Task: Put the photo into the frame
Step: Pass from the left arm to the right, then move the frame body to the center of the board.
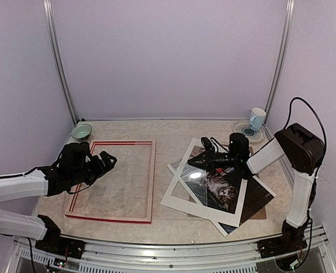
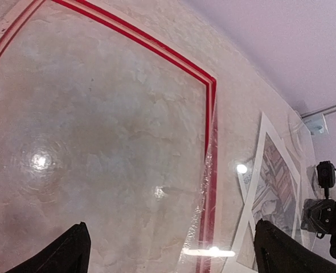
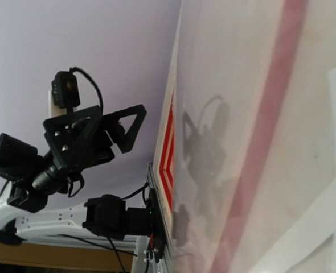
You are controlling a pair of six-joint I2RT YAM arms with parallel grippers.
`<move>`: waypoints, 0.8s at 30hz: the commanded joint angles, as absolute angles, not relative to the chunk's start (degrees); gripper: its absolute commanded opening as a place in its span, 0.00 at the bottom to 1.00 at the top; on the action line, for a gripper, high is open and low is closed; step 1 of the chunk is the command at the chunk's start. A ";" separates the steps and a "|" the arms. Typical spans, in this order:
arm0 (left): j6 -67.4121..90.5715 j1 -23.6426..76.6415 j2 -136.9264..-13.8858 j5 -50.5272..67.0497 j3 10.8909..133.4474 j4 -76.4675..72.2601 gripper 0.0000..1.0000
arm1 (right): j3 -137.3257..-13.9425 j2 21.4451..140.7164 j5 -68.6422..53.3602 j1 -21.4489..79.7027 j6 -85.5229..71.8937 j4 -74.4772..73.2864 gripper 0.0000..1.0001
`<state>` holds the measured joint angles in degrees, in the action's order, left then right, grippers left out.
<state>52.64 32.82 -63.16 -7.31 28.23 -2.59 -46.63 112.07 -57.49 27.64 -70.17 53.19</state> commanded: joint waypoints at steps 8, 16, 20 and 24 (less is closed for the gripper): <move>54.83 22.59 -55.76 -19.04 22.67 6.28 0.99 | -54.60 112.46 -59.27 30.99 -74.26 52.84 0.00; 53.91 13.39 -54.70 -20.11 21.00 5.80 0.99 | -55.71 109.18 -58.85 31.21 -73.99 51.04 0.00; 52.19 11.66 -57.23 -20.07 21.00 3.90 0.99 | -57.17 107.87 -58.77 31.52 -74.71 50.83 0.00; 51.14 11.19 -61.66 -18.90 20.58 0.59 0.99 | -60.56 108.05 -58.66 32.15 -74.85 49.13 0.00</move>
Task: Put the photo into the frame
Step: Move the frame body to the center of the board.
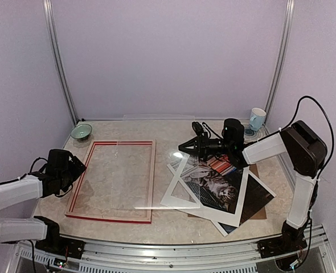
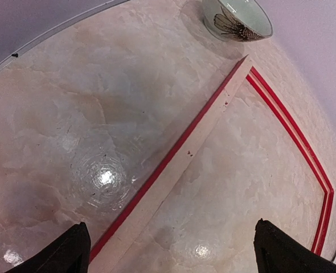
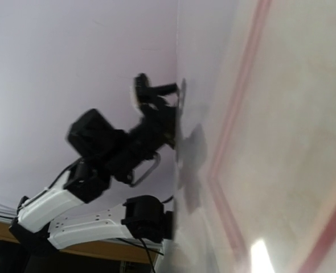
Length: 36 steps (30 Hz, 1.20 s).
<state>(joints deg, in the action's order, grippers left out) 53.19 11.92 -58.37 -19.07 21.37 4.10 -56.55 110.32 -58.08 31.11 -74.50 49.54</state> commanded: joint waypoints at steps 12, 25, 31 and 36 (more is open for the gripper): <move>48.69 7.82 -69.01 -8.27 15.94 -15.79 0.99 | -74.41 119.04 -58.45 34.43 -77.88 46.84 0.00; 48.95 7.91 -62.45 -1.18 10.86 -21.33 0.99 | -84.92 128.11 -56.81 35.86 -77.56 42.08 0.00; 50.75 7.82 -51.35 -11.07 10.90 -14.38 0.99 | -90.72 133.70 -57.11 37.61 -79.10 41.24 0.00; 52.07 7.74 -40.27 -16.14 10.82 -9.90 0.99 | -96.53 137.31 -56.74 39.44 -78.25 37.93 0.00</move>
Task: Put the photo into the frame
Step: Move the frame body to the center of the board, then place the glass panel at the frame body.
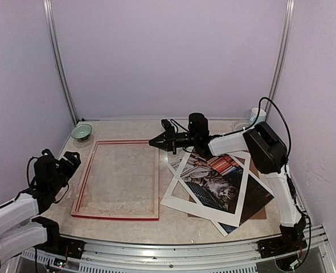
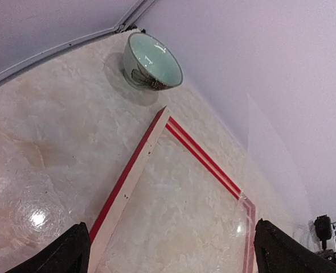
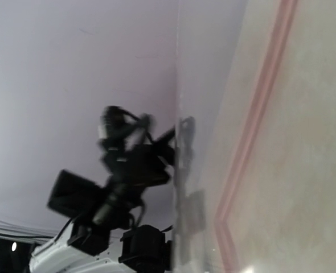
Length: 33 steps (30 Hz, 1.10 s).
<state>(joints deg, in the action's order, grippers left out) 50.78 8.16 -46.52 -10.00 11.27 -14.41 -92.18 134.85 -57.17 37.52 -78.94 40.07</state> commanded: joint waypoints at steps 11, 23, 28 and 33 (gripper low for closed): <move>53.82 7.82 -38.58 -14.05 9.83 -6.88 0.99 | -99.16 143.48 -54.22 42.58 -88.88 50.55 0.00; 54.19 7.80 -40.60 -12.86 8.17 -10.67 0.99 | -104.97 149.05 -48.67 46.36 -82.94 44.18 0.00; 54.22 7.82 -40.61 -12.00 7.70 -11.41 0.99 | -105.02 149.88 -47.32 46.32 -81.50 41.88 0.00; 54.23 7.82 -40.68 -11.73 7.25 -11.90 0.99 | -105.02 149.32 -46.38 46.32 -77.61 34.24 0.00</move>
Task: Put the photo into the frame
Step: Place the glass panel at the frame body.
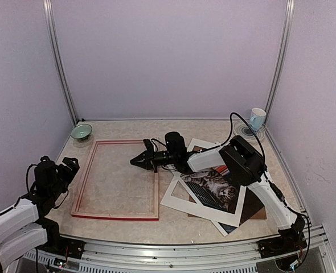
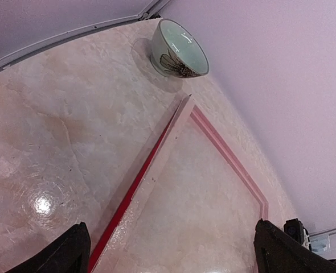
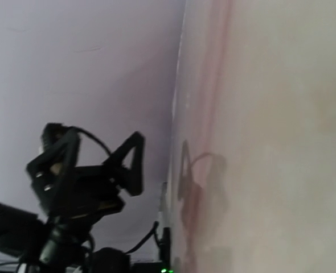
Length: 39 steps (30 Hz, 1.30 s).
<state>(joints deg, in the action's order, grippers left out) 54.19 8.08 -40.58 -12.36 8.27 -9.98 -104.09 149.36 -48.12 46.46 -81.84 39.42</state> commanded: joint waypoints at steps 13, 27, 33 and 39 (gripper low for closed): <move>54.89 7.82 -40.84 -10.59 6.18 -12.92 0.99 | -105.38 149.99 -43.74 45.98 -74.52 32.03 0.00; 55.23 7.82 -40.46 -10.55 5.77 -12.96 0.99 | -105.31 148.99 -44.01 45.36 -71.32 26.04 0.00; 55.43 7.82 -40.28 -10.46 5.63 -12.75 0.99 | -105.38 148.89 -44.41 45.02 -69.78 23.59 0.00; 55.51 7.82 -39.91 -10.40 5.56 -12.48 0.99 | -104.65 148.59 -45.15 44.69 -68.93 22.38 0.00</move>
